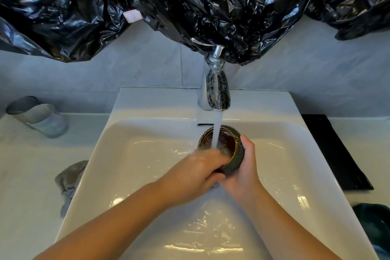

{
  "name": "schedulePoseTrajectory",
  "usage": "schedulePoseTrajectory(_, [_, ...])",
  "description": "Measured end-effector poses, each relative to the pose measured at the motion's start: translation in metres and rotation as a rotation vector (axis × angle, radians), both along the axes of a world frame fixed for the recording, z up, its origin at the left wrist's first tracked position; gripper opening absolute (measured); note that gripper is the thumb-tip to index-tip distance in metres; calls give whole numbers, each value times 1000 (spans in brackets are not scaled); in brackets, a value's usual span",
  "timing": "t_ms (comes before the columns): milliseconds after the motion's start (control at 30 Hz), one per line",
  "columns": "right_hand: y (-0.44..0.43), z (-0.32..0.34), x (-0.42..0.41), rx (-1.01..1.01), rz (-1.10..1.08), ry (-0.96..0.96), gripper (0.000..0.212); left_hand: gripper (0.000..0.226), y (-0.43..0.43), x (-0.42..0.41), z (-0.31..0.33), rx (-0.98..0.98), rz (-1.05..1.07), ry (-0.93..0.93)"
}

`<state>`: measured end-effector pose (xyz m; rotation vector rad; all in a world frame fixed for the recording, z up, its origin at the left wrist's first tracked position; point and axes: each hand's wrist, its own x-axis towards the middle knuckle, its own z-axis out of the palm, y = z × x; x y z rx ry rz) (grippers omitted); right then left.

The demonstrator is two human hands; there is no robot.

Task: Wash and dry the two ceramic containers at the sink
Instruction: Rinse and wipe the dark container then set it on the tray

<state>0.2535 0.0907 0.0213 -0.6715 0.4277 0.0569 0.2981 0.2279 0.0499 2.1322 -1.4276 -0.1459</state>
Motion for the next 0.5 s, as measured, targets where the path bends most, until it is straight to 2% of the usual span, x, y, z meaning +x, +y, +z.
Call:
schedulePoseTrajectory(67, [-1, 2, 1, 27, 28, 32, 60, 14, 14, 18, -12, 109, -85, -346])
schedulePoseTrajectory(100, [0, 4, 1, 29, 39, 47, 59, 19, 19, 23, -12, 128, -89, -366])
schedulePoseTrajectory(167, [4, 3, 1, 42, 18, 35, 57, 35, 15, 16, -9, 68, 7, -193])
schedulePoseTrajectory(233, [8, 0, -1, 65, 11, 17, 53, 32, 5, -1, -2, -31, 154, 70])
schedulePoseTrajectory(267, [8, 0, -2, 63, 20, 10, 54, 27, 1, -7, -2, -41, 165, 131])
schedulePoseTrajectory(300, [7, 0, -2, 52, 32, 1, 56, 24, 0, -9, -7, -15, 122, 70])
schedulePoseTrajectory(400, [0, 3, -2, 59, 37, 25, 58, 44, 14, 9, -17, 117, -48, -381])
schedulePoseTrajectory(433, [-1, 4, -2, 66, 48, 40, 60, 49, 19, 17, -21, 118, -53, -453])
schedulePoseTrajectory(500, [3, 2, -2, 66, 73, 60, 64, 48, 17, 18, -18, 131, -22, -422])
